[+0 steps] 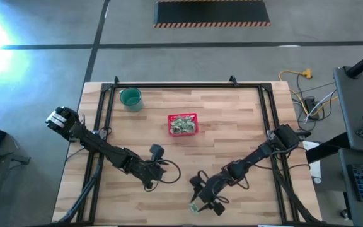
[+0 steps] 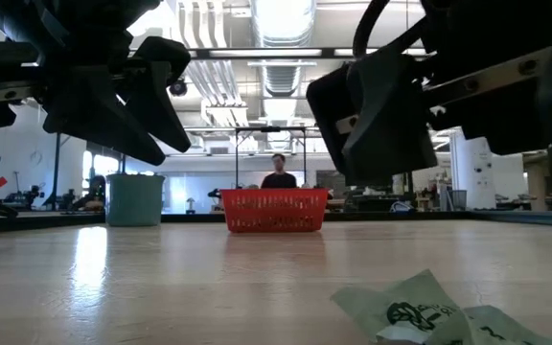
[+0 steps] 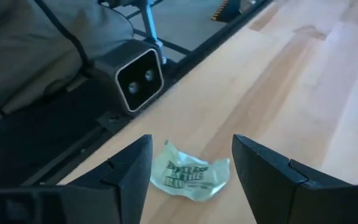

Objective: Pick and place items into bin
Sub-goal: Put the stevia packet into the red bin

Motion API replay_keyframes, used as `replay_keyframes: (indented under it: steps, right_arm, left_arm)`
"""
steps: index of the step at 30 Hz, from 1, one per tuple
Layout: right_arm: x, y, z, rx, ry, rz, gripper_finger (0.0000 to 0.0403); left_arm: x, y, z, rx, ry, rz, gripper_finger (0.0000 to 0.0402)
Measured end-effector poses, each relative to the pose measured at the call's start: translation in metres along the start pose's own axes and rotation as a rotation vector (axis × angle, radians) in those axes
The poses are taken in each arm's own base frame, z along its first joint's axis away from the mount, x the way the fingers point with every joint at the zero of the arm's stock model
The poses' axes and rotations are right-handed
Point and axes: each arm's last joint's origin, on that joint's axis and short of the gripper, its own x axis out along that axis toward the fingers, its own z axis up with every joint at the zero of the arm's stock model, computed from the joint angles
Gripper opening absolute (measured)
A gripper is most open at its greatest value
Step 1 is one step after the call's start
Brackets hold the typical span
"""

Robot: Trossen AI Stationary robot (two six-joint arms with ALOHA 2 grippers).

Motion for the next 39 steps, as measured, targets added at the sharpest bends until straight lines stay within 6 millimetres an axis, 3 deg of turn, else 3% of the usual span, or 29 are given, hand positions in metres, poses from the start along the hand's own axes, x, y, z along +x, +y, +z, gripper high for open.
replay_keyframes:
  steps: [9, 14, 39]
  right_arm:
    - [0.011, -0.003, -0.008, 0.020, 0.028, -0.015, 0.0211]
    - [0.022, -0.004, 0.001, 0.036, 0.086, 0.017, 0.0211]
    - [0.022, -0.005, -0.005, 0.060, 0.115, 0.009, 0.0211]
  left_arm:
    - [0.000, 0.000, 0.000, -0.002, 0.000, 0.001, 0.0137]
    - [0.000, 0.000, 0.001, -0.005, -0.005, 0.001, 0.0137]
    - [0.000, 0.000, 0.000, -0.003, 0.000, 0.000, 0.0137]
